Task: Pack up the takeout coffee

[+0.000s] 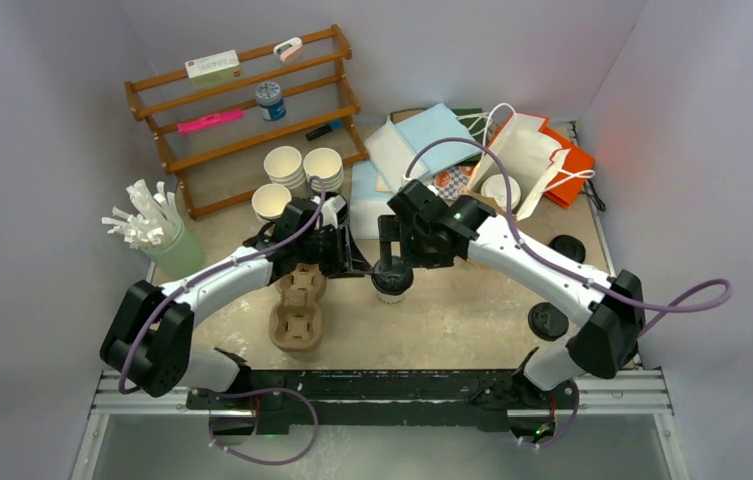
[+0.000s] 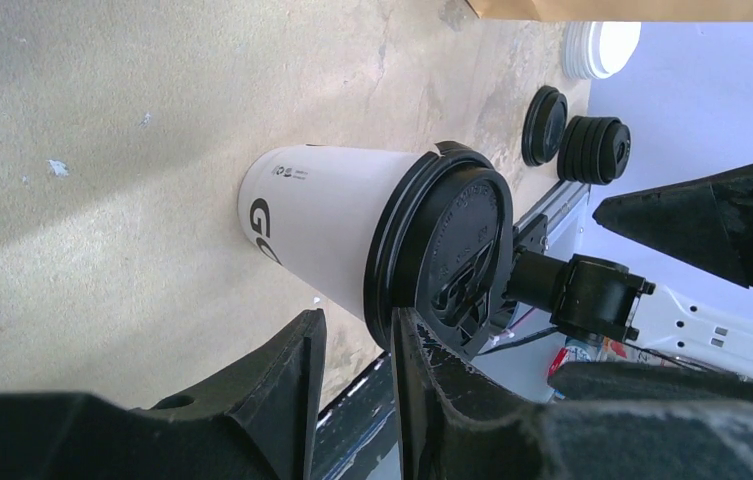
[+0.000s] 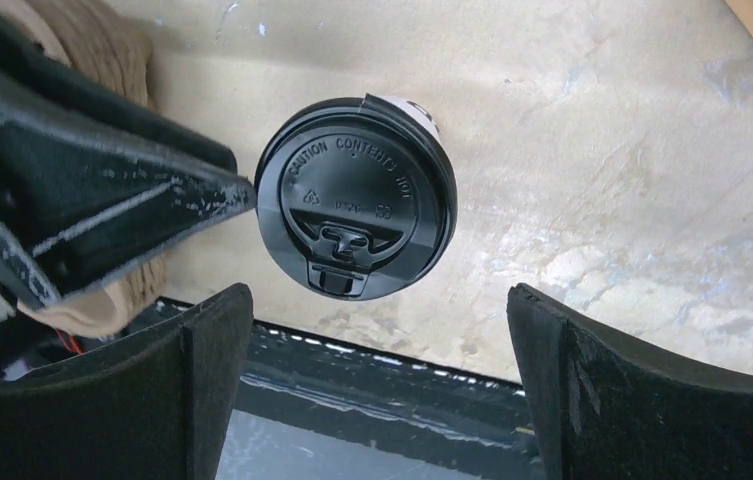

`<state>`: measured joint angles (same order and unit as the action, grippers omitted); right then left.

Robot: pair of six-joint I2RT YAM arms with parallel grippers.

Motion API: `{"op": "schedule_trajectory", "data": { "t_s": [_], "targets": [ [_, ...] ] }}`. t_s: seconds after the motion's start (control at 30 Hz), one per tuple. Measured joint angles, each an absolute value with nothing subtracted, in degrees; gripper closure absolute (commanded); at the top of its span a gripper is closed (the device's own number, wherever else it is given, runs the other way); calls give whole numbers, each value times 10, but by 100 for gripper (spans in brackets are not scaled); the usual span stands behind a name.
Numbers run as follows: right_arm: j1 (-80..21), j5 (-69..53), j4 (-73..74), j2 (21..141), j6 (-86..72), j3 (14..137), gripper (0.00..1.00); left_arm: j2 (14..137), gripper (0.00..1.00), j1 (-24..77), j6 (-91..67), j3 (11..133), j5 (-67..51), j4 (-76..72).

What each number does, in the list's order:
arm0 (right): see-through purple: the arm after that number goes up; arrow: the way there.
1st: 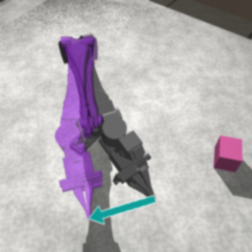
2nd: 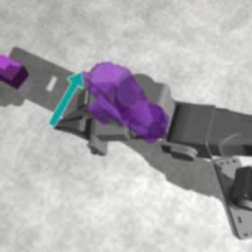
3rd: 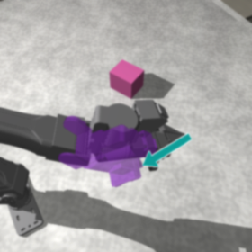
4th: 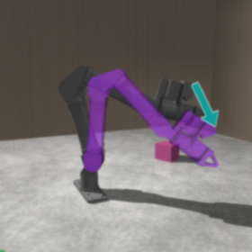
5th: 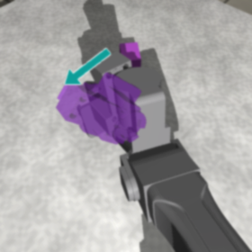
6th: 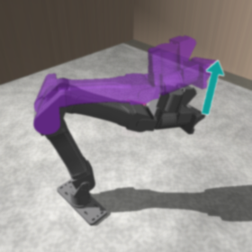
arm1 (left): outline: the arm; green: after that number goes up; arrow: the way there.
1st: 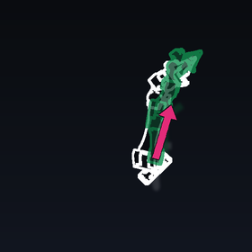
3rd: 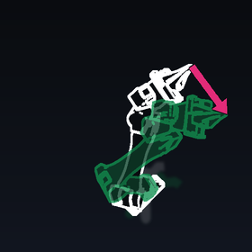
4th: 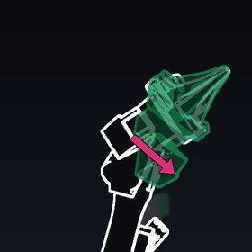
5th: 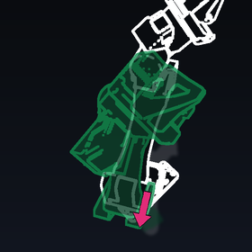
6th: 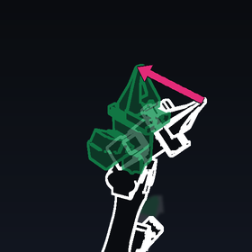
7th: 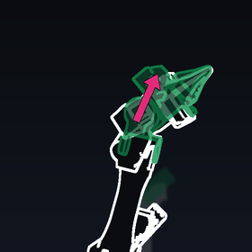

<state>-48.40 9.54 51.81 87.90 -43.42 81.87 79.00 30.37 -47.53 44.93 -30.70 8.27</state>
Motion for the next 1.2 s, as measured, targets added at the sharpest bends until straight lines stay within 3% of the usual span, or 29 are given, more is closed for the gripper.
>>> {"op": "schedule_trajectory", "data": {
  "t_s": [0.23,0.43,0.73,0.77,0.93,1.2],
  "targets": [
    [-484,60,421,817,-319,738,2,800,67,304,-473,450,-307,83],
    [-484,54,411,849,-275,761,27,808,68,304,-471,458,-307,83],
    [-484,48,397,853,-305,739,28,814,68,304,-467,465,-307,87],
    [-484,48,397,853,-308,738,27,815,68,304,-467,465,-307,87],
    [-484,49,398,854,-315,738,2,818,69,304,-462,467,-309,87],
    [-484,72,409,906,-284,763,1,822,69,304,-458,470,-312,87]
  ]
}}
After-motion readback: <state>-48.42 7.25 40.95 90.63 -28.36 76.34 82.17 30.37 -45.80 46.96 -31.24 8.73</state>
